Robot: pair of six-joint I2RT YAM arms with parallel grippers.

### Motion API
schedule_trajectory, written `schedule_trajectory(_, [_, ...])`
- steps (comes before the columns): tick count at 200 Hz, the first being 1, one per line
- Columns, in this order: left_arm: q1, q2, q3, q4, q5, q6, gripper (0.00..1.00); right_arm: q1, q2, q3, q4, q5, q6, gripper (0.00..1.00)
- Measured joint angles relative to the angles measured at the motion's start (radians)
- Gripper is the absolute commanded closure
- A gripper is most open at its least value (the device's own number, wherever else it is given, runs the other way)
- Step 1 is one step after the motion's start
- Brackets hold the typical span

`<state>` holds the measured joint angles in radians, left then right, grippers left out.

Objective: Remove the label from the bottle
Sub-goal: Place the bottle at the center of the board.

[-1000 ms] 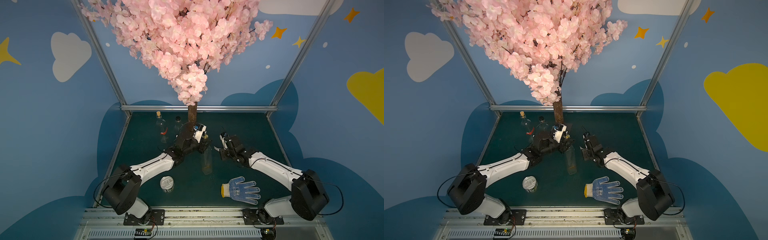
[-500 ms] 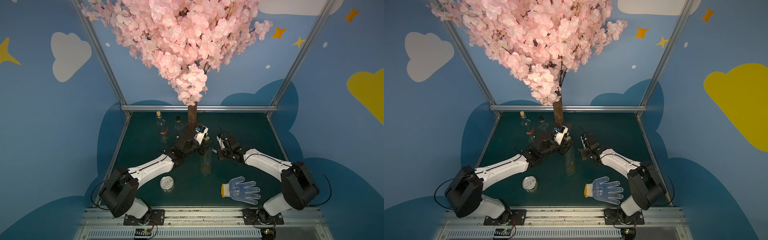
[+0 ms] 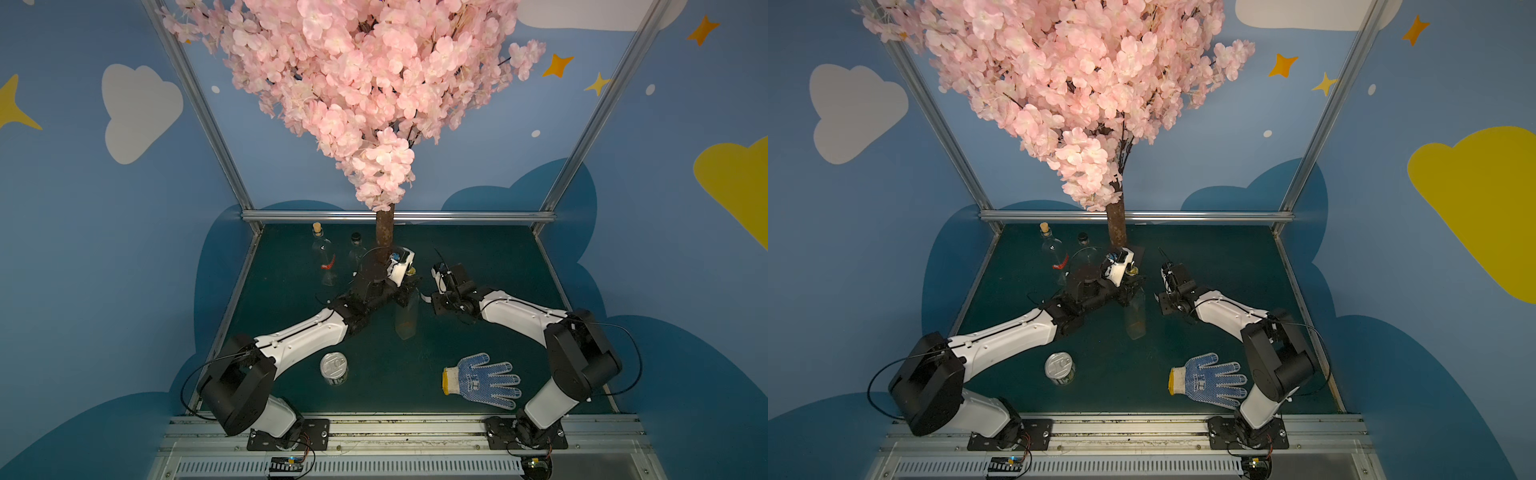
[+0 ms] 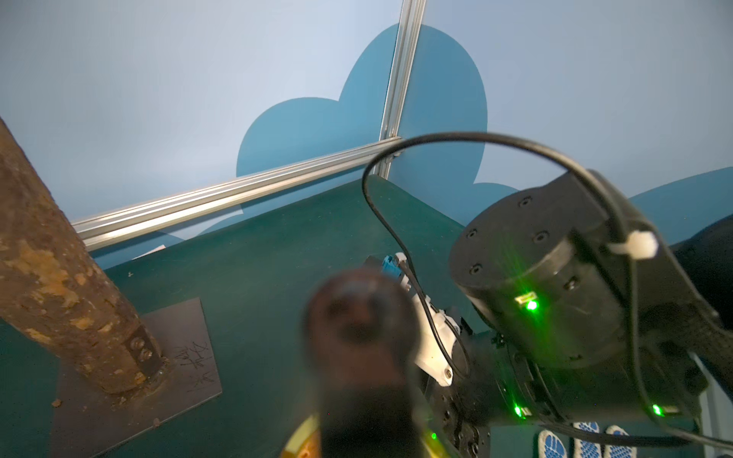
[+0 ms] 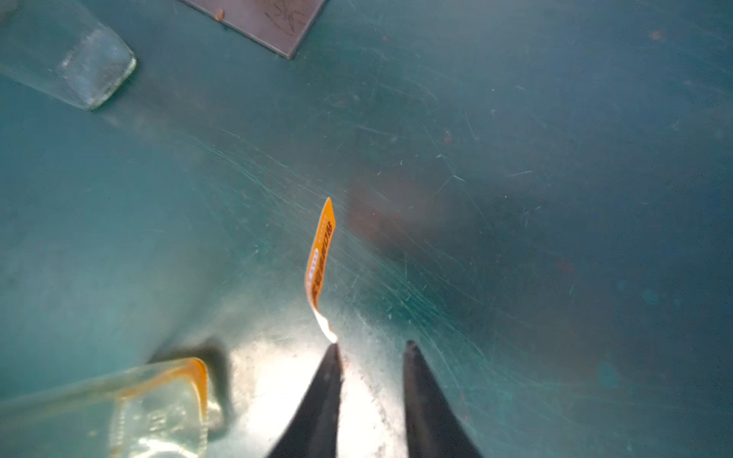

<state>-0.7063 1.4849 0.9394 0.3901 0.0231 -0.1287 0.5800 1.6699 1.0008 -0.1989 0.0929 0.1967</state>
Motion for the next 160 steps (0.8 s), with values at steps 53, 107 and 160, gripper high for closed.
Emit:
schedule_trajectory(53, [0.0, 0.017, 0.024, 0.075, -0.058, 0.021, 0.98, -0.001, 0.056, 0.009, 0.011, 0.005, -0.017, 0.14])
schedule_trajectory(107, [0.0, 0.05, 0.035, 0.109, -0.105, 0.046, 0.98, 0.0, 0.056, -0.004, 0.01, 0.014, -0.016, 0.09])
schedule_trajectory(160, [0.0, 0.058, 0.045, 0.121, -0.139, 0.067, 0.98, 0.008, 0.053, -0.015, -0.034, 0.013, -0.018, 0.09])
